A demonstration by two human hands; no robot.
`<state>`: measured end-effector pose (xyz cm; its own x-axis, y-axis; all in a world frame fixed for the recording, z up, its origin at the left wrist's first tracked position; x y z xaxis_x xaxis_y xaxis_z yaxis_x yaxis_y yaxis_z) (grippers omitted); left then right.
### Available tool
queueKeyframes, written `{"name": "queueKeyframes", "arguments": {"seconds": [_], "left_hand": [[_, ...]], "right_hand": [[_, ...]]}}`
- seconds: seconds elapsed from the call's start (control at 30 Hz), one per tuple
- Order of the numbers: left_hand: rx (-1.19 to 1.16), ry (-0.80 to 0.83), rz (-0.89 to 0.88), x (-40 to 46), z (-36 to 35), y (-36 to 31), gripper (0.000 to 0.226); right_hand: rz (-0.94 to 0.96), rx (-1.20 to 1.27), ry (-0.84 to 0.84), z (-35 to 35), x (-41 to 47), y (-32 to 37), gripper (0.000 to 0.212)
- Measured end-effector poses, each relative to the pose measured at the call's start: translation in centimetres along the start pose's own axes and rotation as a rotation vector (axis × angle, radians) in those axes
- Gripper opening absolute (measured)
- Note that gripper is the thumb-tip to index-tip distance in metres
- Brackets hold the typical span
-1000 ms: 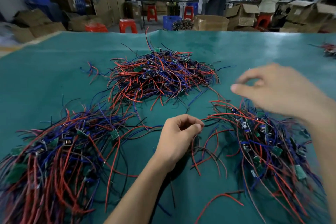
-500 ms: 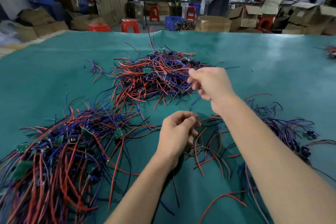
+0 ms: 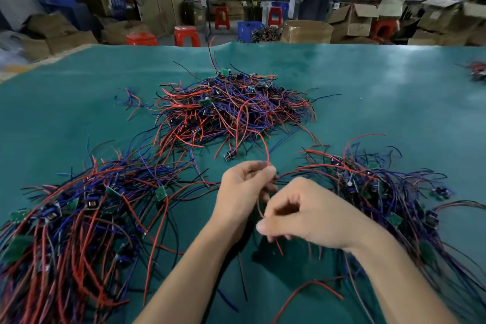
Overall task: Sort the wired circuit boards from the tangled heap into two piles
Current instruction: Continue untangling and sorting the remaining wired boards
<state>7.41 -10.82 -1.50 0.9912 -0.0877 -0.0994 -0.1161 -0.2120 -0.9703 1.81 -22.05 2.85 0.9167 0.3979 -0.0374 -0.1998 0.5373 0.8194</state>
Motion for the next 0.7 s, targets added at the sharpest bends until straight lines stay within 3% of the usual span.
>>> {"name": "queueKeyframes", "arguments": {"seconds": [0.1,0.23,0.43,0.53,0.7], "left_hand": [[0.197,0.040,-0.081,-0.3,-0.2,0.0,0.014],[0.147,0.024,-0.147,-0.3,0.0,-0.3,0.017],[-0.042,0.119,-0.138,-0.7,-0.3,-0.5,0.026],[-0.014,0.141,-0.173,-0.7,-0.2,-0.7,0.030],[-0.023,0.147,-0.202,-0.7,-0.2,-0.8,0.025]], "right_hand": [[0.003,-0.229,-0.050,-0.4,0.1,-0.3,0.028],[-0.017,-0.245,-0.139,0.6,0.0,-0.4,0.039],[-0.183,-0.162,-0.670,2.9,-0.2,-2.1,0.062],[-0.227,-0.063,-0.738,2.6,0.0,-2.8,0.057],[-0.155,-0.001,-0.792,2.6,0.2,-3.0,0.029]]}}
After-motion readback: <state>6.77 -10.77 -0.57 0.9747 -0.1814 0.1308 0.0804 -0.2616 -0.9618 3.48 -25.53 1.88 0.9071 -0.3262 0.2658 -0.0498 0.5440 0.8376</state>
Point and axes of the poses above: each hand's wrist, its own x-axis towards the middle knuckle, its own z-axis out of the back of the hand, y = z × x, the point moved 4 cm from there along x, towards the middle knuckle, and after that the axes turned 4 degrees about -y, right-handed, at the moved point
